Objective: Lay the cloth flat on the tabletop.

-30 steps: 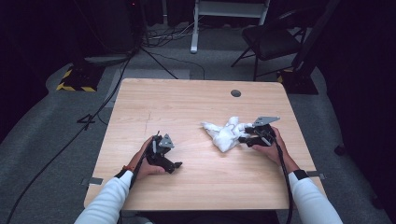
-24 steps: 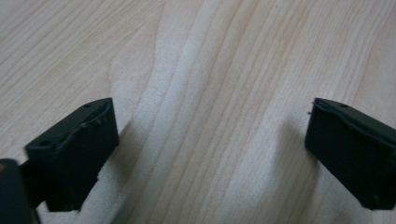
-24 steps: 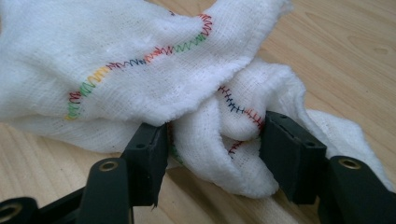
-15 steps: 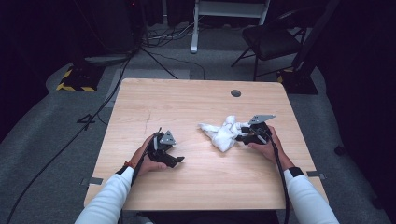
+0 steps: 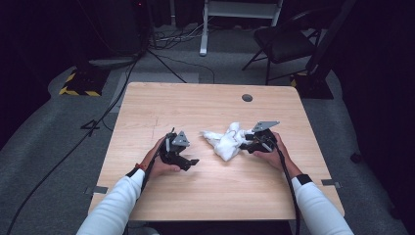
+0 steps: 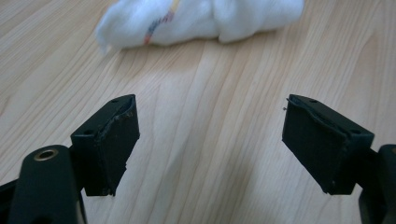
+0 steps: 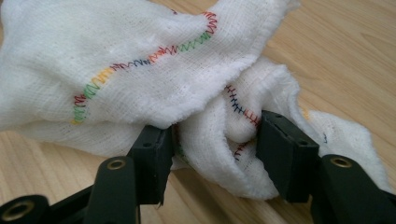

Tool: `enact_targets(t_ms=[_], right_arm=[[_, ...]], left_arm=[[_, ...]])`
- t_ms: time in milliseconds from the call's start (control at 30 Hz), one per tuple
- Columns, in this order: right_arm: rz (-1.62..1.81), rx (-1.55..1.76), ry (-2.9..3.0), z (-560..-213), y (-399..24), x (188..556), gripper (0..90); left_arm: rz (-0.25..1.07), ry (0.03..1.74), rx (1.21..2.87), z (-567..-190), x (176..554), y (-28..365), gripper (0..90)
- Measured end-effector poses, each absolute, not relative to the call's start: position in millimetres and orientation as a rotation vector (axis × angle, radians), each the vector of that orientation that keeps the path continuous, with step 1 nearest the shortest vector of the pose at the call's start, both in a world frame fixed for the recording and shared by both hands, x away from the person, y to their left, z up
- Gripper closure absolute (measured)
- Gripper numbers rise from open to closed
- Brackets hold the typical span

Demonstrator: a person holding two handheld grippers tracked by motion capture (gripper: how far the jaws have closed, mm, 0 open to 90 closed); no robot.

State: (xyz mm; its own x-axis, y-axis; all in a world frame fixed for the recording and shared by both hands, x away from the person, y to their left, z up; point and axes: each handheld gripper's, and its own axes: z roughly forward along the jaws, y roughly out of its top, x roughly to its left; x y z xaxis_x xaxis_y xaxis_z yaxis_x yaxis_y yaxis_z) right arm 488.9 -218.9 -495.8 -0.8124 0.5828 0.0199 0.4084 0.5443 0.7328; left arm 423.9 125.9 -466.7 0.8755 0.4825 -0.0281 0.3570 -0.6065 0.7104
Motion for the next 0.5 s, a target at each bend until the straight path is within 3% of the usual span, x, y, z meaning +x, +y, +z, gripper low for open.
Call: enact_targets(t_ms=[300,500], right_arm=[[1.132,0.774,2.593,-496,-203,479,46.6],[1.139,0.744,2.622,-495,-199,469,44.0]], left_arm=[[0.229,0.548,2.220,-450,440,79,19.0],[0.215,0.567,2.226,-455,450,59,27.3]])
